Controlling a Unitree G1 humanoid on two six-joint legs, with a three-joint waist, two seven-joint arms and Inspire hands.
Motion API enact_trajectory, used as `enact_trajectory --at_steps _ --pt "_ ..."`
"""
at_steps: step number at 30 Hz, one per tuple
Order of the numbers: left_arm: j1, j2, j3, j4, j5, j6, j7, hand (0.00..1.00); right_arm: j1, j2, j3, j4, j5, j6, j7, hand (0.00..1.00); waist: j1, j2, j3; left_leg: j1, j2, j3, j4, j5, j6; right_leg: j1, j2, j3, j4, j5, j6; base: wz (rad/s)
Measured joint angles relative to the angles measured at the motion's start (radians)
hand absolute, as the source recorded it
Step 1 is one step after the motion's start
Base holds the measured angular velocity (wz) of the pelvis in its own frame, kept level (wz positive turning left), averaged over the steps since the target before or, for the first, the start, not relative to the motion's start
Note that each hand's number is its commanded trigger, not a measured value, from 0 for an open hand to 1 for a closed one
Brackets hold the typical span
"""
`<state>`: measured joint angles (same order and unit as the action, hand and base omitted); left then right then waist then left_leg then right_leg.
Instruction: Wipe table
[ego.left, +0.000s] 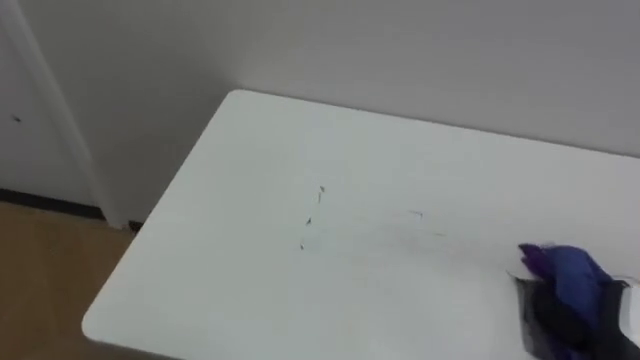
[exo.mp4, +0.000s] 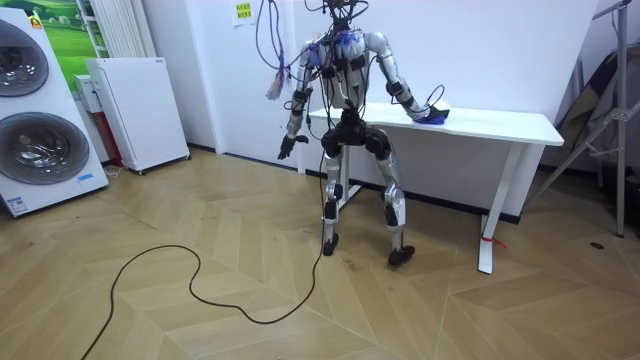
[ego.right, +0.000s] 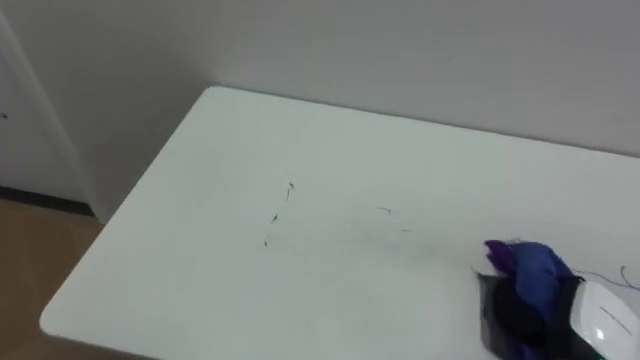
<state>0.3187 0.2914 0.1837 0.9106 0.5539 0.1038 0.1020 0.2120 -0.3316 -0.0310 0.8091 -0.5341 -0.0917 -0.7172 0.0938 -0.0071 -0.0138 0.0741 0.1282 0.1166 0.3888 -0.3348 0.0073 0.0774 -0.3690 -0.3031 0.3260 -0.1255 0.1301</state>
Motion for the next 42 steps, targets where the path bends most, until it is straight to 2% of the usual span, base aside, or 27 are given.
enact_trajectory --at_steps 3,5,6,7,8,9,10,11,12,13,14,15,16,17,19,21,22,25,26,29,33,36,38,39,40,41,42 --pt "-0.019 -0.010 -0.076 0.005 -0.004 0.000 0.003 0.00 -0.021 0.042 0.012 -0.023 0.005 0.012 0.001 1.00 0.019 -0.016 0.0015 -0.008 0.031 -0.011 0.029 -0.011 -0.036 0.024 0.020 0.005 -0.066 0.052 -0.002 0.04" --pt "-0.051 -0.038 -0.091 0.036 -0.008 -0.002 0.003 0.00 -0.107 0.094 0.035 -0.050 -0.022 0.070 0.021 1.00 0.084 -0.016 0.0025 -0.012 0.079 0.020 0.042 -0.003 -0.087 -0.016 0.052 0.000 -0.058 0.051 -0.004 -0.75" --pt "-0.060 -0.045 -0.091 0.048 -0.007 -0.002 0.003 0.00 -0.147 0.101 0.054 -0.052 -0.039 0.085 0.037 1.00 0.097 -0.016 0.0028 -0.015 0.091 0.019 0.041 -0.003 -0.102 -0.032 0.063 0.002 -0.045 0.049 -0.006 -0.90" --pt "-0.072 -0.054 -0.094 0.077 -0.010 -0.003 0.003 0.00 -0.233 0.118 0.099 -0.051 -0.074 0.107 0.083 1.00 0.112 -0.017 0.0042 -0.029 0.114 0.013 0.039 0.005 -0.138 -0.059 0.084 -0.005 -0.007 0.048 -0.009 -0.71" --pt "-0.089 -0.068 -0.098 0.090 -0.015 -0.004 0.003 0.00 -0.316 0.129 0.127 -0.052 -0.135 0.110 0.132 1.00 0.124 -0.008 0.0071 -0.049 0.143 0.005 0.035 0.017 -0.176 -0.085 0.111 -0.049 0.034 0.002 0.032 -0.51" --pt "-0.099 -0.080 -0.107 0.090 -0.021 -0.005 0.003 0.00 -0.352 0.128 0.138 -0.055 -0.169 0.109 0.152 1.00 0.128 0.012 0.0150 -0.057 0.161 -0.010 0.029 0.028 -0.198 -0.106 0.128 -0.071 0.074 -0.012 0.003 -0.03" --pt "-0.115 -0.090 -0.127 0.084 -0.031 -0.021 0.002 0.00 -0.392 0.125 0.155 -0.089 -0.219 0.109 0.187 1.00 0.129 0.024 0.0260 -0.083 0.182 -0.037 -0.006 0.068 -0.223 -0.158 0.142 -0.096 0.137 -0.066 -0.030 0.46" --pt "-0.115 -0.102 -0.129 0.067 -0.029 -0.036 0.003 0.00 -0.406 0.119 0.156 -0.123 -0.263 0.106 0.203 1.00 0.124 0.011 0.0276 -0.118 0.190 -0.034 -0.020 0.114 -0.194 -0.201 0.141 -0.106 0.187 -0.115 -0.050 0.66" --pt "-0.111 -0.106 -0.129 0.063 -0.028 -0.040 0.003 0.00 -0.405 0.112 0.157 -0.133 -0.269 0.099 0.206 1.00 0.117 0.013 0.0294 -0.133 0.189 -0.028 -0.017 0.135 -0.175 -0.210 0.144 -0.111 0.197 -0.130 -0.061 0.76" --pt "-0.092 -0.107 -0.129 0.059 -0.024 -0.040 0.003 0.00 -0.400 0.106 0.159 -0.140 -0.271 0.088 0.208 1.00 0.113 0.013 0.0294 -0.150 0.174 -0.004 -0.003 0.164 -0.165 -0.214 0.152 -0.112 0.199 -0.149 -0.078 0.81" --pt "-0.064 -0.106 -0.119 0.044 -0.025 -0.031 0.002 0.00 -0.380 0.098 0.160 -0.149 -0.278 0.081 0.216 1.00 0.097 0.012 0.0285 -0.162 0.143 0.025 0.021 0.175 -0.159 -0.204 0.165 -0.107 0.195 -0.169 -0.087 0.83" --pt "-0.044 -0.104 -0.114 0.036 -0.026 -0.025 0.002 0.00 -0.362 0.089 0.158 -0.158 -0.277 0.075 0.215 1.00 0.088 0.010 0.0298 -0.165 0.128 0.039 0.033 0.174 -0.159 -0.195 0.171 -0.104 0.190 -0.175 -0.094 0.90" --pt "-0.003 -0.098 -0.101 0.031 -0.026 -0.017 0.003 0.00 -0.324 0.067 0.153 -0.159 -0.277 0.053 0.199 1.00 0.073 0.006 0.0301 -0.158 0.095 0.047 0.039 0.174 -0.158 -0.174 0.183 -0.088 0.179 -0.183 -0.107 0.74" --pt "0.036 -0.091 -0.092 0.030 -0.024 -0.007 0.003 0.00 -0.283 0.046 0.127 -0.159 -0.272 0.025 0.180 1.00 0.072 0.025 0.0286 -0.132 0.064 0.048 0.033 0.172 -0.154 -0.147 0.202 -0.068 0.153 -0.183 -0.115 0.58" --pt "0.098 -0.088 -0.038 0.032 0.000 0.002 0.003 0.00 -0.223 0.020 0.081 -0.159 -0.260 -0.011 0.146 1.00 0.071 0.032 0.0280 -0.074 0.027 0.050 -0.009 0.171 -0.152 -0.109 0.231 -0.025 0.105 -0.175 -0.128 0.18" --pt "0.145 -0.082 0.034 0.032 0.030 0.005 0.003 0.00 -0.161 0.007 0.012 -0.159 -0.256 -0.050 0.114 1.00 0.065 0.036 0.0213 -0.020 -0.003 0.056 -0.070 0.171 -0.143 -0.089 0.253 0.023 0.065 -0.165 -0.138 0.01" --pt "0.173 -0.082 0.076 0.032 0.032 0.012 0.004 0.00 -0.128 0.003 -0.023 -0.158 -0.251 -0.061 0.094 1.00 0.064 0.036 0.0104 0.017 -0.021 0.069 -0.120 0.173 -0.129 -0.088 0.267 0.057 0.052 -0.159 -0.145 -0.03" --pt "0.187 -0.083 0.122 0.031 0.063 0.021 0.004 0.00 -0.060 -0.001 -0.108 -0.150 -0.233 -0.091 0.051 1.00 0.015 0.037 0.0058 0.070 -0.027 0.103 -0.207 0.186 -0.112 -0.057 0.303 0.103 0.019 -0.150 -0.150 0.18" --pt "0.177 -0.089 0.129 0.023 0.077 0.020 0.002 0.00 -0.052 -0.003 -0.133 -0.123 -0.236 -0.093 0.033 1.00 0.010 0.031 0.0006 0.075 -0.030 0.109 -0.210 0.186 -0.112 -0.054 0.305 0.119 0.017 -0.149 -0.149 0.09" --pt "0.131 -0.093 0.126 -0.028 0.094 0.019 -0.003 0.00 -0.042 -0.013 -0.158 -0.077 -0.223 -0.090 0.024 1.00 -0.019 0.013 -0.0033 0.076 -0.040 0.098 -0.208 0.181 -0.103 -0.039 0.301 0.128 0.004 -0.143 -0.138 0.12" --pt "0.051 -0.097 0.090 -0.071 0.073 0.017 0.007 0.00 -0.059 -0.009 -0.130 -0.077 -0.206 -0.020 0.061 1.00 -0.005 0.001 -0.0095 0.090 -0.046 0.098 -0.219 0.175 -0.094 -0.036 0.299 0.141 -0.003 -0.125 -0.129 -0.15" --pt "0.015 -0.103 0.006 -0.075 0.067 0.012 0.026 0.00 -0.123 0.013 -0.070 -0.112 -0.202 0.095 0.123 1.00 0.012 -0.006 -0.0072 0.106 -0.045 0.100 -0.230 0.172 -0.089 -0.038 0.303 0.153 -0.013 -0.106 -0.129 -0.42" --pt "-0.003 -0.111 -0.036 -0.065 0.068 0.014 0.028 0.00 -0.168 0.036 0.018 -0.167 -0.219 0.171 0.201 1.00 0.064 -0.008 -0.0032 0.117 -0.037 0.099 -0.238 0.171 -0.089 -0.052 0.312 0.163 -0.014 -0.087 -0.133 -0.74" --pt "-0.009 -0.111 -0.044 -0.056 0.067 0.017 0.028 0.00 -0.185 0.044 0.052 -0.192 -0.228 0.191 0.229 1.00 0.081 -0.008 -0.0024 0.117 -0.034 0.099 -0.239 0.171 -0.089 -0.059 0.315 0.163 -0.014 -0.082 -0.135 -0.73" --pt "-0.026 -0.111 -0.059 -0.031 0.064 0.018 0.028 0.00 -0.230 0.064 0.130 -0.232 -0.252 0.213 0.288 1.00 0.107 -0.007 0.0038 0.113 -0.028 0.093 -0.238 0.170 -0.089 -0.067 0.318 0.154 -0.015 -0.070 -0.140 -0.46" --pt "-0.034 -0.111 -0.081 -0.016 0.065 0.022 0.027 0.00 -0.278 0.082 0.210 -0.280 -0.271 0.218 0.343 1.00 0.114 -0.004 0.0156 0.102 -0.024 0.068 -0.239 0.169 -0.090 -0.079 0.320 0.139 -0.016 -0.063 -0.144 -0.23" --pt "-0.033 -0.111 -0.092 -0.016 0.064 0.023 0.025 0.00 -0.302 0.098 0.240 -0.296 -0.286 0.217 0.365 1.00 0.116 -0.003 0.0203 0.093 -0.022 0.063 -0.240 0.167 -0.092 -0.085 0.322 0.135 -0.016 -0.061 -0.143 0.22"
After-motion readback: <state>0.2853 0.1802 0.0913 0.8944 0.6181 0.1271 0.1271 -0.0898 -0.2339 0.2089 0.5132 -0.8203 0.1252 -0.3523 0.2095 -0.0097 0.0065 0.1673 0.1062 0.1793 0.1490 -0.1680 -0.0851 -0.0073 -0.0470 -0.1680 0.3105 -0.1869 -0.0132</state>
